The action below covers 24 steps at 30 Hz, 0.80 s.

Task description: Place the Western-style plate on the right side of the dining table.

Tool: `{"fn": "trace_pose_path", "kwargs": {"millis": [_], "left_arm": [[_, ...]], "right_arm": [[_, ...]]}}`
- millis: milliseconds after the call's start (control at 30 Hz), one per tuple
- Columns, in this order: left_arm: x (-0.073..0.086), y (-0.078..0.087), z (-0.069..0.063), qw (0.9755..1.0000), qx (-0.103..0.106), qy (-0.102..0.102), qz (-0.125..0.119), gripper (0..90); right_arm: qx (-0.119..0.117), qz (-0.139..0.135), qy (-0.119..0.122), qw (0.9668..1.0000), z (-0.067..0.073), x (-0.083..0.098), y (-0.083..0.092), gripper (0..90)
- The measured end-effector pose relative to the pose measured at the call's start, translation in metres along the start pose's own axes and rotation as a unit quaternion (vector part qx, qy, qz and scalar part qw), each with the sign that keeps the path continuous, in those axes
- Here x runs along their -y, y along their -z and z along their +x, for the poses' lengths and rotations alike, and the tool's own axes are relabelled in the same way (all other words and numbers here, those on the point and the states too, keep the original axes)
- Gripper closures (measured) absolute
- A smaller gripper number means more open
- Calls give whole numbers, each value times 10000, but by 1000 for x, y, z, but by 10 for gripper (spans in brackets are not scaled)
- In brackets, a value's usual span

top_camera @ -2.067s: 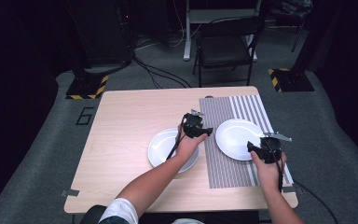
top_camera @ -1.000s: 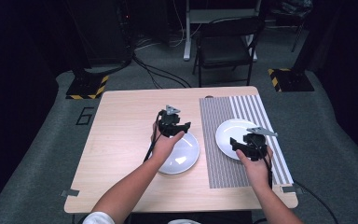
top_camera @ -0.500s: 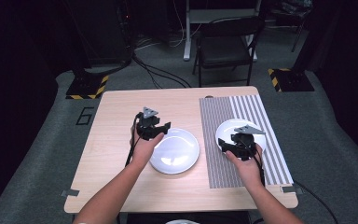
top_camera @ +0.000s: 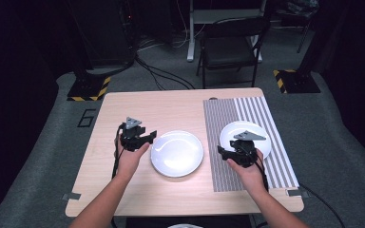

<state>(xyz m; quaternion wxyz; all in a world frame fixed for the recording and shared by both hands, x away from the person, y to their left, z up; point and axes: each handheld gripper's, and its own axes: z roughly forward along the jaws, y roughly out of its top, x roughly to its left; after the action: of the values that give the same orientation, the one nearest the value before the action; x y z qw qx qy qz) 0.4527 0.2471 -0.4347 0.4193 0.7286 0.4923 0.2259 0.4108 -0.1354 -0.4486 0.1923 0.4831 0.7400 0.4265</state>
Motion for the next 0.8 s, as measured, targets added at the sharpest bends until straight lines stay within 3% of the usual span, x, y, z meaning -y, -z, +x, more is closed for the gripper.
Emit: {"fn": "trace_pose_path", "kwargs": {"millis": [433,600,800], "left_arm": [[33,17,21,9999,-100,14,138,446],[43,17,28,9997,-82,152,177,453],[52,14,28,9996,-74,64,250,453]], "right_arm": [[-101,72,129,9998,9,17,-3,397],[-153,139,190,9996,12,23,-6,397],[-268,251,383,9986,17,31,-12,398]]}}
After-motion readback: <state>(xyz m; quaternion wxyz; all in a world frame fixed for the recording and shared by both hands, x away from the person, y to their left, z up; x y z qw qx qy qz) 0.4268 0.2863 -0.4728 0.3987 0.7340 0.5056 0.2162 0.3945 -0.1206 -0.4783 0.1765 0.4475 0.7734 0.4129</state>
